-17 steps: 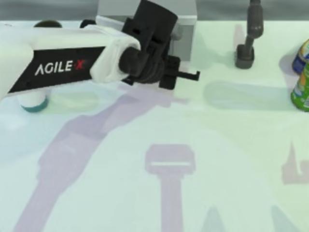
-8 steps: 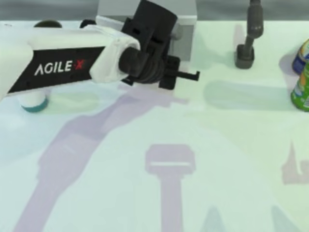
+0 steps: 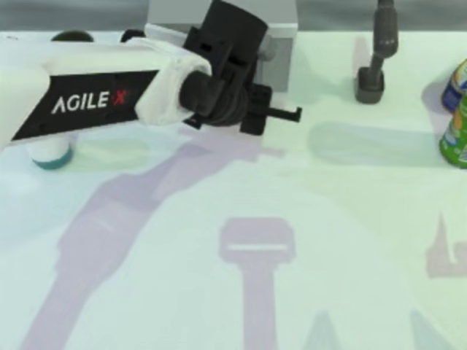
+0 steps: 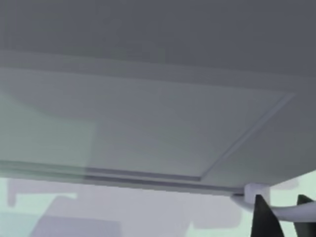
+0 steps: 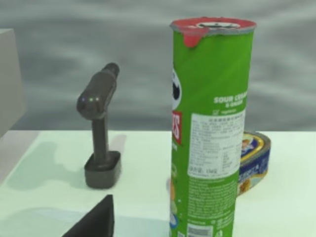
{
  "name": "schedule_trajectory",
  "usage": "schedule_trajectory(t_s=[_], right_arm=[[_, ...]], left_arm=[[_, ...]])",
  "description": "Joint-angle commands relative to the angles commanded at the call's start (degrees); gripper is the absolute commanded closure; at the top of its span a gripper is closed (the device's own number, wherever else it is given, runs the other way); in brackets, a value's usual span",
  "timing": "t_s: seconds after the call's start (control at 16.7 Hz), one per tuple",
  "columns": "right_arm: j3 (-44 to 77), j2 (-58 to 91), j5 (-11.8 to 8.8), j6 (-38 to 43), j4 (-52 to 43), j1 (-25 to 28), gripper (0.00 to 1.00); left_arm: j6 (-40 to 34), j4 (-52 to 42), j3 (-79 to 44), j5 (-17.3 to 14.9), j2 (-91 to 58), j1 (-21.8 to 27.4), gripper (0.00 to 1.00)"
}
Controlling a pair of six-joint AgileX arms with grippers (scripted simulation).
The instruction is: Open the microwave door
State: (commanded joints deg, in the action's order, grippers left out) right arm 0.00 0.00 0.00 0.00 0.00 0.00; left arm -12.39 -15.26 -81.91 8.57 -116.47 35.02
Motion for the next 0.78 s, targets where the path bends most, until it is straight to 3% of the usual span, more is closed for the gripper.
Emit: schedule_trajectory(t_s=[0.78], right_arm=[[0.00, 0.00, 0.00, 0.00, 0.00, 0.00, 0.00]], left_arm=[[2.20, 1.03, 2.15, -1.83, 1.41, -0.60, 1.00]])
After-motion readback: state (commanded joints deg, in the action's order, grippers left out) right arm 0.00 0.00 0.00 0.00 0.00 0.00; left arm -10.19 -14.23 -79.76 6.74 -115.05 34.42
